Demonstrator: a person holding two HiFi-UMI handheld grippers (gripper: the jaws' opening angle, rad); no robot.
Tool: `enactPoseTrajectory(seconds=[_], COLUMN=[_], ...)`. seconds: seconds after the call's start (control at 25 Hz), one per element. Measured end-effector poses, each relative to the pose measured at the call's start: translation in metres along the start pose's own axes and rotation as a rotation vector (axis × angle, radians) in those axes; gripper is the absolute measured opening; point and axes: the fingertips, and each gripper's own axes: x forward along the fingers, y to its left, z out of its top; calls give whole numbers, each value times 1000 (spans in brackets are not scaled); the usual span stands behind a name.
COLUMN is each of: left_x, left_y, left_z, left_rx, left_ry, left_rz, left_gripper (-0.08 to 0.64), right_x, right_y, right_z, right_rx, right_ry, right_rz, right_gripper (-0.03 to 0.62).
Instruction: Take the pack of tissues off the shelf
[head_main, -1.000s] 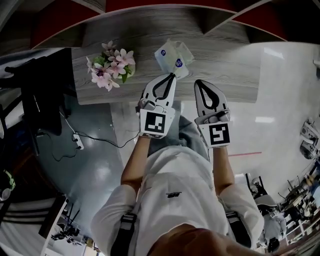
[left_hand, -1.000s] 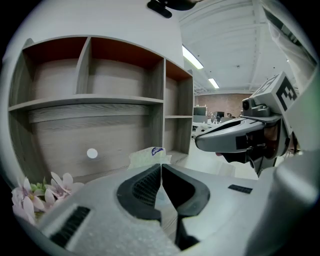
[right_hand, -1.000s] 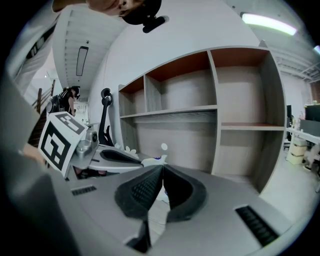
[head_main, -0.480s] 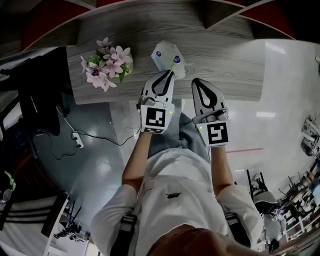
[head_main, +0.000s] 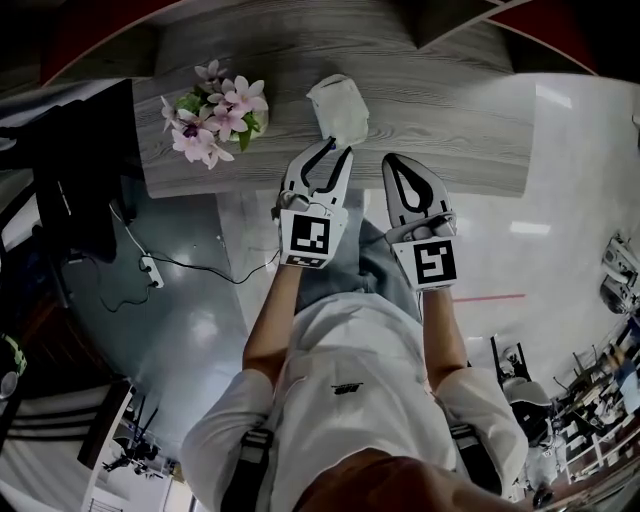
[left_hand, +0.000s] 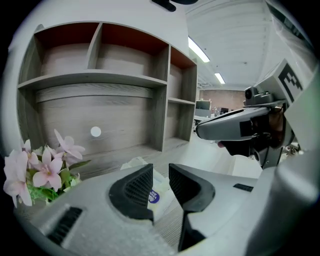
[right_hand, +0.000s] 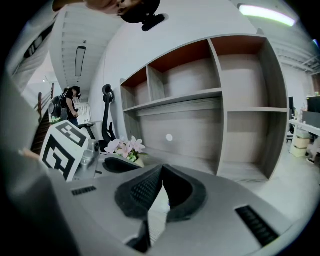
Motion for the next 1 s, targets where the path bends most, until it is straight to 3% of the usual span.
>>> enactPoseTrajectory(seconds=[1.0], left_x=[-20], left_y=[3], left_z=[-1], left_rx=[-18], left_ry=[-9], left_rz=[49], left_gripper=[103], right_x=[-5], right_y=[14], right_z=[-2], right_rx=[-20], right_ry=[-2], right_rz=[35], right_gripper=[25])
